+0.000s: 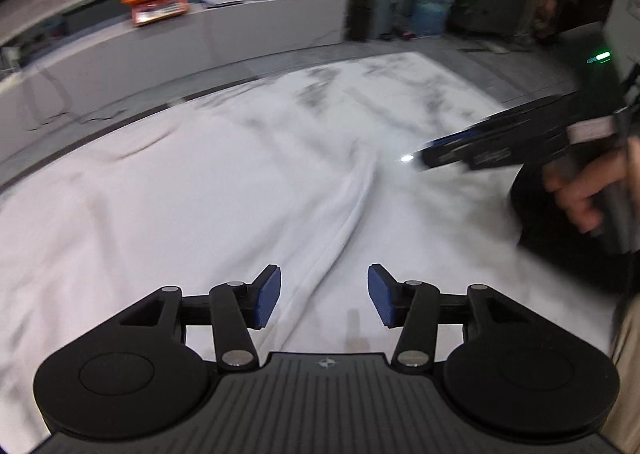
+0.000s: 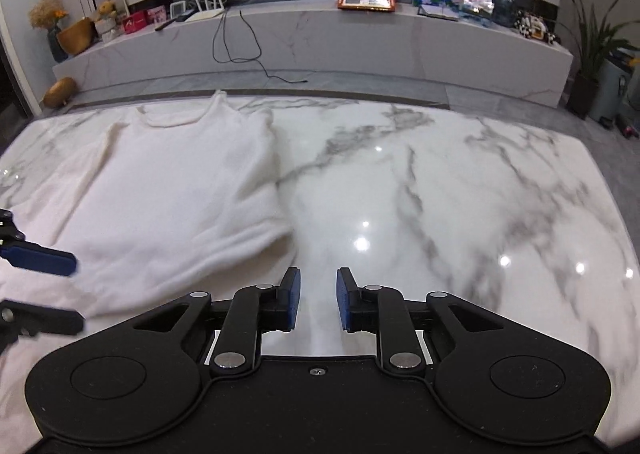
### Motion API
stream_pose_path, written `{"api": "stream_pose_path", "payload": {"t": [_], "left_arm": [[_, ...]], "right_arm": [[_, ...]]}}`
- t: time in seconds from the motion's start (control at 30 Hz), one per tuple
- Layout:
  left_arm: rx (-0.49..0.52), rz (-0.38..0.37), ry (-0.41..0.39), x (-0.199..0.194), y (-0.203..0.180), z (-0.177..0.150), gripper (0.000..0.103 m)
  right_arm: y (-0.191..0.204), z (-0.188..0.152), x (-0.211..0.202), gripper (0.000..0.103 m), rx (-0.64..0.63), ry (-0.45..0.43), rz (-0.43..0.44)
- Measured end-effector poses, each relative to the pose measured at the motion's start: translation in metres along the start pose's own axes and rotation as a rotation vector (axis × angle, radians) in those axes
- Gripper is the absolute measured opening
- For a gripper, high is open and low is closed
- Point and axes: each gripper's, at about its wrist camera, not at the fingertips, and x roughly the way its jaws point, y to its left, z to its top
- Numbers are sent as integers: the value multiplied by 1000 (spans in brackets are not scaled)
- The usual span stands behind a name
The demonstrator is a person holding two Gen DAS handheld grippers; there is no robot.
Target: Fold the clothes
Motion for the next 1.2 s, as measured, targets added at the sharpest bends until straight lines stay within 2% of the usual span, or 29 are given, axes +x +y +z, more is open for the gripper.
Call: {"api": "stream_pose_path", "payload": {"t": [0.17,0.37,0.53,0.6,0.73,0.83,0.87,0.93,1.07,1.2], "left_arm": [[-12,134,29,-30,18,-46,47],[-22,245,27,-47,36,-79,47],[-23,259,48,-43,44,-88,47],[-25,259,57,-42,47,-91,43],[-76,219,59,-39,55,-97,32],[-130,210,55,-42,63,-98,10],[-150,203,50,-44,66,-98,6],[-199,163,29,-54,69,-97,5],[-204,78,17,-75,56,-93,5],[-165,-46,23,-95,16,-92,5]], "right_arm": [[26,-47,-45,19,29,-38,52],[51,-85,-65,20,44,-39,92],[58,-100,-66,20,67,-22,95],[60,-102,-65,20,70,-27,96],[63,-103,-64,20,52,-37,84],[65,-106,-64,20,53,-29,73],[66,-107,-64,20,53,-25,73],[72,-109,-68,20,46,-25,81],[87,-116,-79,20,32,-27,100],[99,-123,-89,20,37,-2,102]]}}
